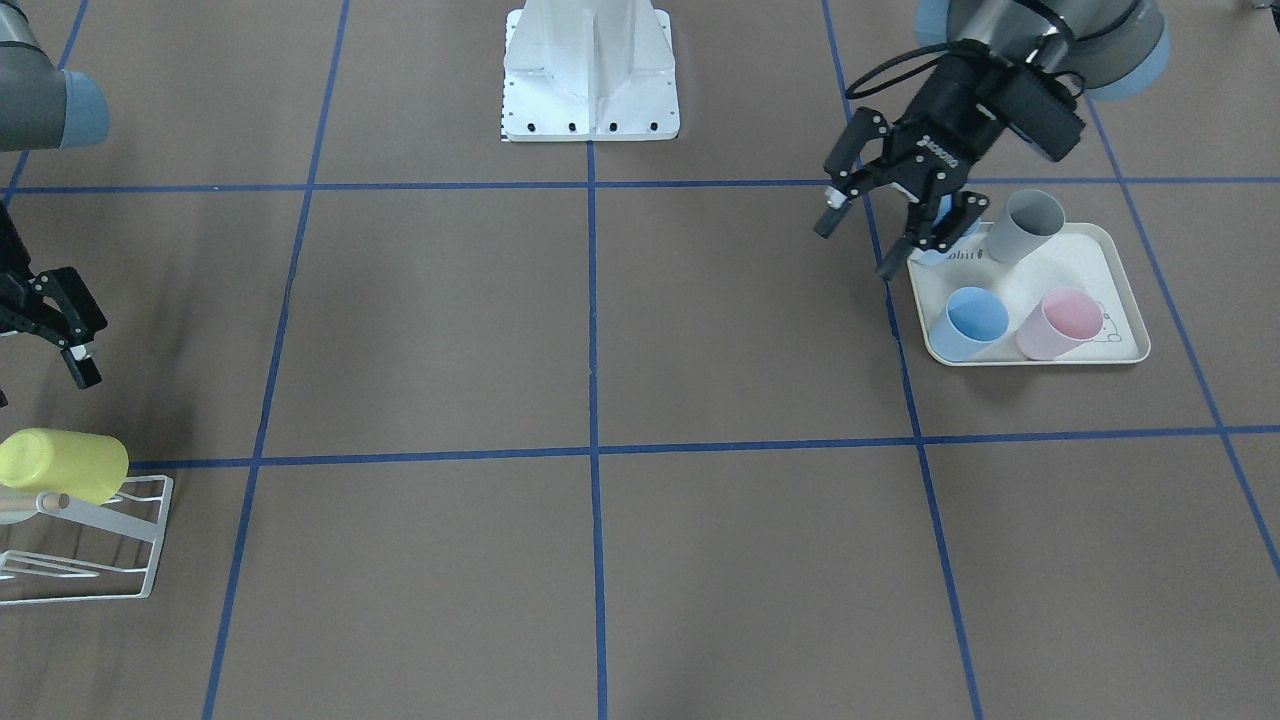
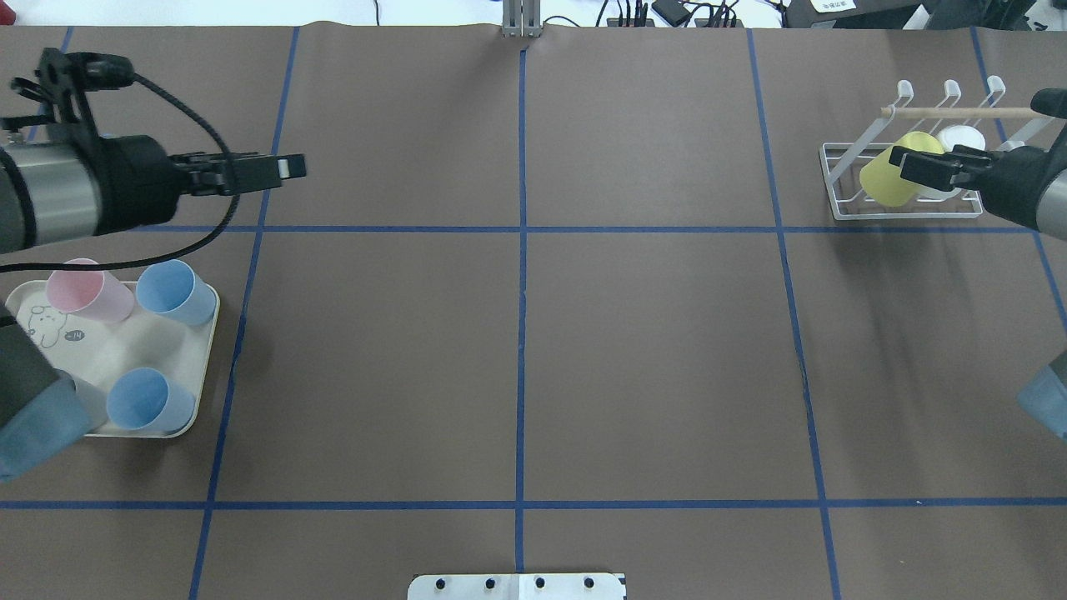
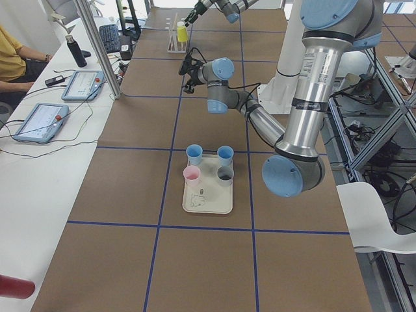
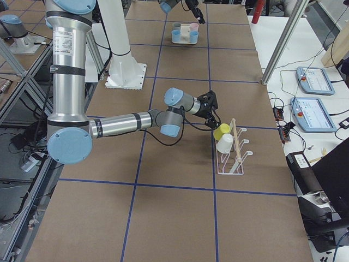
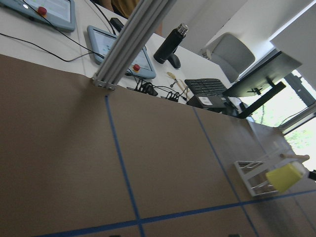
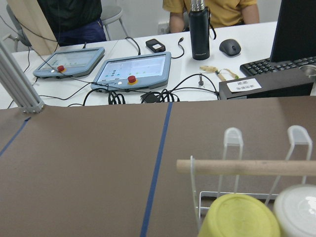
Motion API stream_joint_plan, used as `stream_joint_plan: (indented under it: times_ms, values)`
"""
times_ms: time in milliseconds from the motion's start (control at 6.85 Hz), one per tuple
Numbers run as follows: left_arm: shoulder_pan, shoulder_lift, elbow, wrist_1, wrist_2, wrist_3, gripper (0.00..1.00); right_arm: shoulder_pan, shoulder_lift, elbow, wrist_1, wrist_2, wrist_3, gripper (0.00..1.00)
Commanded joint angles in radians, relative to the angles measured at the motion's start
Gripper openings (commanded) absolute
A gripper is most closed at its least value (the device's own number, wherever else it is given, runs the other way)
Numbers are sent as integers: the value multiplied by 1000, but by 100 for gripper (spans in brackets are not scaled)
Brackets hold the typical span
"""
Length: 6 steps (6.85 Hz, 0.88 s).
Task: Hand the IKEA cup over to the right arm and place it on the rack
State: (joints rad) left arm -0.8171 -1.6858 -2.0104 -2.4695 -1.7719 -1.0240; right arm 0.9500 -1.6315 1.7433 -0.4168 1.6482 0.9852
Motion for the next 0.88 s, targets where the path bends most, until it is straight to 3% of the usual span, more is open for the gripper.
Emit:
stream_joint_plan:
  times_ms: [0,292,730]
  values:
    - [-88,223,-11,14,-92,282,79,-32,8,33,1,58,67,100]
    - [-160,358,1,23,-237,398,80,-101,21,71,1,58,86,100]
    - [-158,464,48,23,-351,387,82,-171,30,102,1,55,136,100]
